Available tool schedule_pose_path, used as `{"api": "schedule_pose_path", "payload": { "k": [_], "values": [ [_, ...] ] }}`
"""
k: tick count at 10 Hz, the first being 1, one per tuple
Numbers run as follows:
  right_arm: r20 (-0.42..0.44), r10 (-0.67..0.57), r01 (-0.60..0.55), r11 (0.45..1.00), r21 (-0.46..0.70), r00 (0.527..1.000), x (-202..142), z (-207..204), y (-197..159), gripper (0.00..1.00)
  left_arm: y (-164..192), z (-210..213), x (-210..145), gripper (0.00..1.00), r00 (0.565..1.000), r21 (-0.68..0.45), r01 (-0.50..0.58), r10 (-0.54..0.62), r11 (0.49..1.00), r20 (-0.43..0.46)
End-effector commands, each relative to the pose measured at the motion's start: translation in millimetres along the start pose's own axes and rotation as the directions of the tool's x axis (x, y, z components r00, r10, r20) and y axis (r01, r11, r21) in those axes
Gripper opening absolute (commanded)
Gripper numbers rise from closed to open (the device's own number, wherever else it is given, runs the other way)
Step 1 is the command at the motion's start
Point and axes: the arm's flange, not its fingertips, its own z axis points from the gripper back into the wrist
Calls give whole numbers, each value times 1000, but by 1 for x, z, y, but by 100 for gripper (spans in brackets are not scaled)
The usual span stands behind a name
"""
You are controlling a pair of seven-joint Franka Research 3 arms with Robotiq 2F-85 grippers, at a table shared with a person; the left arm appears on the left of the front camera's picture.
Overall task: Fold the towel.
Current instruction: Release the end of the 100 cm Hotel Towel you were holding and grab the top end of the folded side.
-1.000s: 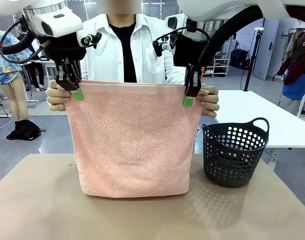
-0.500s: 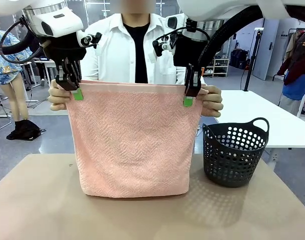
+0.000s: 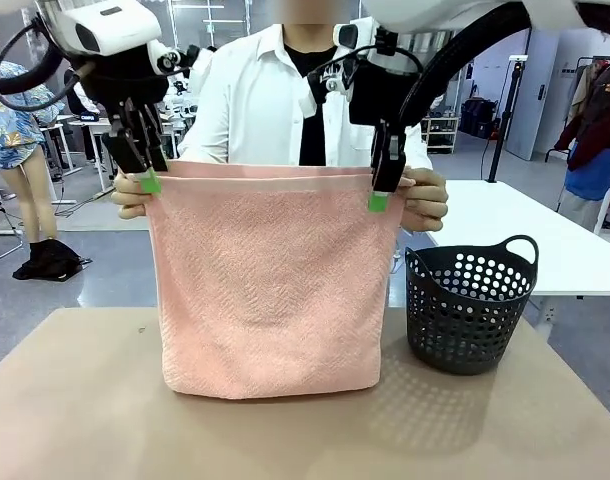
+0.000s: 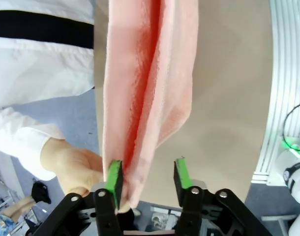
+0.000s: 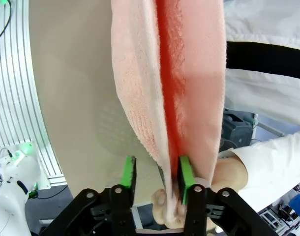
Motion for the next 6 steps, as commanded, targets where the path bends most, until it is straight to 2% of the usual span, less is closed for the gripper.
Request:
{"api": "schedule_pose_path", "payload": {
  "k": [1, 2, 3, 4, 5, 6],
  "values": [
    [23, -23, 24, 999, -47, 999, -3, 22, 6, 100, -6, 18, -3, 100, 999, 62, -34, 35, 998, -10],
    [36, -10, 12, 997, -77, 999, -3, 33, 9, 100, -8, 27, -4, 83, 999, 80, -37, 36, 996, 13],
    [38, -4, 8, 994, -106, 999, -4, 43, 10, 80, -10, 35, -5, 92, 999, 92, -38, 36, 995, 23],
    [43, 1, 5, 992, -129, 999, -5, 51, 10, 89, -10, 39, -4, 100, 999, 99, -36, 33, 994, 32],
    [44, 9, -2, 990, -143, 999, -5, 55, 11, 100, -9, 41, -3, 100, 999, 105, -38, 34, 994, 37],
    [37, 7, -1, 989, -145, 999, -4, 57, 10, 100, -7, 42, -2, 100, 999, 107, -36, 32, 994, 38]
  ]
}}
